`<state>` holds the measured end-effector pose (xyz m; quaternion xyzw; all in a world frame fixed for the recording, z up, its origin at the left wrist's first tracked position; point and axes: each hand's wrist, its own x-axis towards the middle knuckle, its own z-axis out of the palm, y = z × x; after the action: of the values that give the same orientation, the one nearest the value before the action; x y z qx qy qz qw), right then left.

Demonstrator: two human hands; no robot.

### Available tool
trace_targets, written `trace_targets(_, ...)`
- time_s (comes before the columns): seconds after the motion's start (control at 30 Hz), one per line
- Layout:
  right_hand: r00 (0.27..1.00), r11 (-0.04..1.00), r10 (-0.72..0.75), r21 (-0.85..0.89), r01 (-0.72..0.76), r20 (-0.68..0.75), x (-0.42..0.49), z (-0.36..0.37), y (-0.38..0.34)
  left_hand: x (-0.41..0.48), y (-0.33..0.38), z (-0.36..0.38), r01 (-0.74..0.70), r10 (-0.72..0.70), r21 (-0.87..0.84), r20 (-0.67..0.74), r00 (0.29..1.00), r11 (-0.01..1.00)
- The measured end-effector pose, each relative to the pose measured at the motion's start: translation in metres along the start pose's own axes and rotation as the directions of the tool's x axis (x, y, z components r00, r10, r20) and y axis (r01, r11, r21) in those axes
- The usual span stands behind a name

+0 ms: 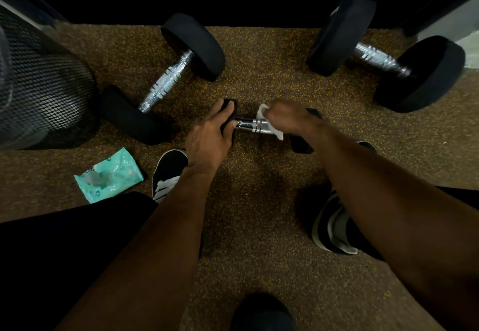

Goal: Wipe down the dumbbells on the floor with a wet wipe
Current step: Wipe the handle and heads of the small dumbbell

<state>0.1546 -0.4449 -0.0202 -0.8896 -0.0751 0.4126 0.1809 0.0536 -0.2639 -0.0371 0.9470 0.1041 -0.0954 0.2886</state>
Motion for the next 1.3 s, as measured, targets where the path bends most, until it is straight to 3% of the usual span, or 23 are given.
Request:
trace_targets(0.13,0.996,0.989,-0.033,0.146,0.021,0.079,-0.002,-0.002,-0.018,0.001,-0.002,-0.004,-0.014,0.014,-0.010,0.023,1.000,1.000)
trace_targets(0.2,0.993,0.996,-0.072,0.048,0.068,0.091,-0.006,0.000,-0.016,0.003,-0.002,-0.006,-0.009,0.010,-0.032,0.025,1.000,0.999)
trace_targets(0.3,0.980,0.968,-0.194,-0.174,0.183,-0.043,-0.026,0.012,0.001,0.007,0.003,-0.007,0.010,-0.009,-0.044,0.032,0.999,0.999)
trace_targets(0.4,0.964,0.915,-0.171,-0.395,0.080,-0.201,-0.053,0.041,0.011,0.012,0.007,-0.011,-0.003,0.005,-0.035,0.041,0.999,0.999)
trace_targets(0.47,0.968,0.884,-0.129,-0.468,0.014,-0.214,-0.057,0.061,0.007,0.017,0.012,-0.015,-0.008,0.008,0.002,0.033,0.999,1.000)
trace_targets(0.63,0.943,0.815,-0.281,-0.564,0.136,-0.177,-0.049,0.079,0.010,0.027,0.028,-0.025,0.042,-0.039,0.109,-0.022,0.999,0.993)
trace_targets(0.8,0.946,0.855,-0.152,-0.518,-0.019,-0.285,-0.059,0.077,0.022,0.025,0.032,-0.026,0.021,-0.018,0.100,-0.036,0.999,0.995)
trace_targets(1.03,0.925,0.778,-0.333,-0.608,0.159,-0.184,-0.046,0.072,0.015,0.048,0.024,-0.030,-0.013,-0.007,0.157,0.129,0.992,0.988)
trace_targets(1.2,0.932,0.878,-0.144,-0.477,-0.035,-0.334,-0.056,0.082,0.018,0.050,0.032,-0.020,0.049,-0.072,0.119,0.198,0.978,0.992)
trace_targets(1.3,0.935,0.915,-0.096,-0.400,-0.053,-0.342,-0.051,0.080,0.010,0.051,0.034,-0.017,0.079,-0.096,0.088,0.205,0.974,0.993)
